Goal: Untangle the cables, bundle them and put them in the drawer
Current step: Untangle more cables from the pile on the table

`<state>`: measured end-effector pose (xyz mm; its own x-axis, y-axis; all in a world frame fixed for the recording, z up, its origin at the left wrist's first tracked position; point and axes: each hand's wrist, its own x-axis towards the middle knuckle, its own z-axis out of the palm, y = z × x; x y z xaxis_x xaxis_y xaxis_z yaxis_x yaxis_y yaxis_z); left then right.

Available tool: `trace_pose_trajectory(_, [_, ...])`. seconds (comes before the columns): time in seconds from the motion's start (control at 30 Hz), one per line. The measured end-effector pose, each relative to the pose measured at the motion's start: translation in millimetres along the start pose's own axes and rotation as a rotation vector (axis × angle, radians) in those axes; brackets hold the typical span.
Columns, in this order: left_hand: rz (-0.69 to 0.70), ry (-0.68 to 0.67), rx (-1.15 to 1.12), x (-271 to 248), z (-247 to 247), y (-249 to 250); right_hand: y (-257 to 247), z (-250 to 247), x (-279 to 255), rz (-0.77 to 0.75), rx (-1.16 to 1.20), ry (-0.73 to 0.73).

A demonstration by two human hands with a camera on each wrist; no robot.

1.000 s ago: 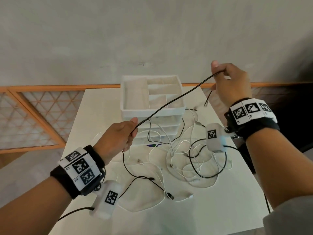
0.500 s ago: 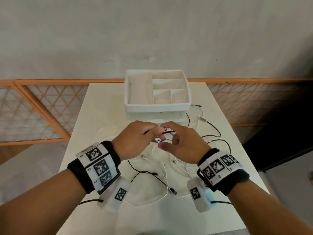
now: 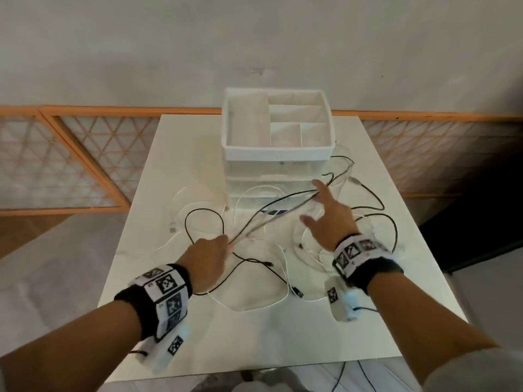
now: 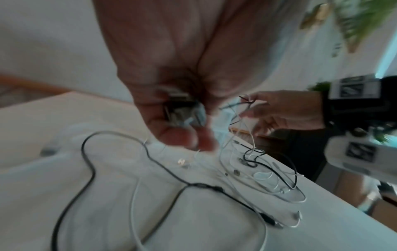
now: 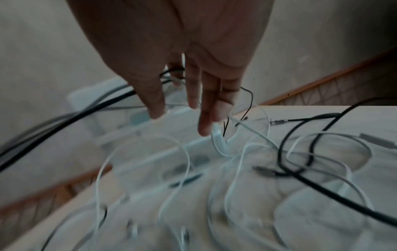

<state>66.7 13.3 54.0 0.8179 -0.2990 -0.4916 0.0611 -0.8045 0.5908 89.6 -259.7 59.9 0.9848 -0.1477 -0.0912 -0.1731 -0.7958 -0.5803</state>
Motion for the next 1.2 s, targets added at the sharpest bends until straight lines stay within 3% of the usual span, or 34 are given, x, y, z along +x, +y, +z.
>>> trace_pose_trajectory(0.03, [-0.026,0.066,-0.031,2.7,2.1,-4.1,1.6,8.6,-8.5,0.01,-0.039,-0.039])
trace_pose_trajectory(0.13, [-0.103,0.23,-0.058,5.9,3.0,-6.4,3.6,37.9,-41.5,-0.08,-0.047,0.067])
trace_pose_trajectory(0.2, [-0.136,0.278,-0.095,6.7,0.4,-5.6,3.8,59.8,-58.6,-0.126,-0.15,-0.015])
trace_pose_trajectory(0.33, [-0.082,0.364,-0.101,1.1,-4.4,3.2,14.2,92.9,-65.4,0.118,-0.335,-0.252])
trace_pose_trajectory(0.43, [-0.057,0.394,-0.181,-1.2,-4.2,6.4,16.6,103.9,-64.0,0.235,-0.316,-0.302])
trace_pose_trajectory(0.53, [-0.059,0.375,-0.323,-1.1,-5.8,6.5,15.0,98.3,-62.7,0.249,-0.222,-0.29])
trace_pose_trajectory(0.6, [-0.012,0.399,-0.416,-3.6,-10.4,10.6,8.4,83.1,-58.4,0.164,-0.17,-0.229])
trace_pose_trajectory(0.7, [0.171,0.458,-0.513,-10.7,-23.0,31.6,-14.2,46.0,-49.5,-0.049,-0.044,-0.122])
trace_pose_trajectory(0.8, [0.326,0.399,-0.596,-9.2,-30.4,65.6,-50.4,-3.1,-42.5,-0.301,0.064,0.068])
trace_pose_trajectory(0.9, [0.344,0.351,-0.606,1.2,-26.3,85.5,-83.1,-51.7,-38.4,-0.433,0.181,0.315])
trace_pose_trajectory(1.0, [0.251,0.335,-0.579,12.5,-20.3,77.0,-87.7,-96.7,-30.9,-0.362,0.246,0.501])
trace_pose_trajectory(1.13, [0.014,0.239,-0.598,17.1,-25.6,44.7,-54.6,-138.6,-22.1,-0.205,0.251,0.689])
trace_pose_trajectory(1.2, [-0.031,0.2,-0.613,14.1,-31.2,33.3,-39.0,-146.1,-17.8,-0.133,0.298,0.764])
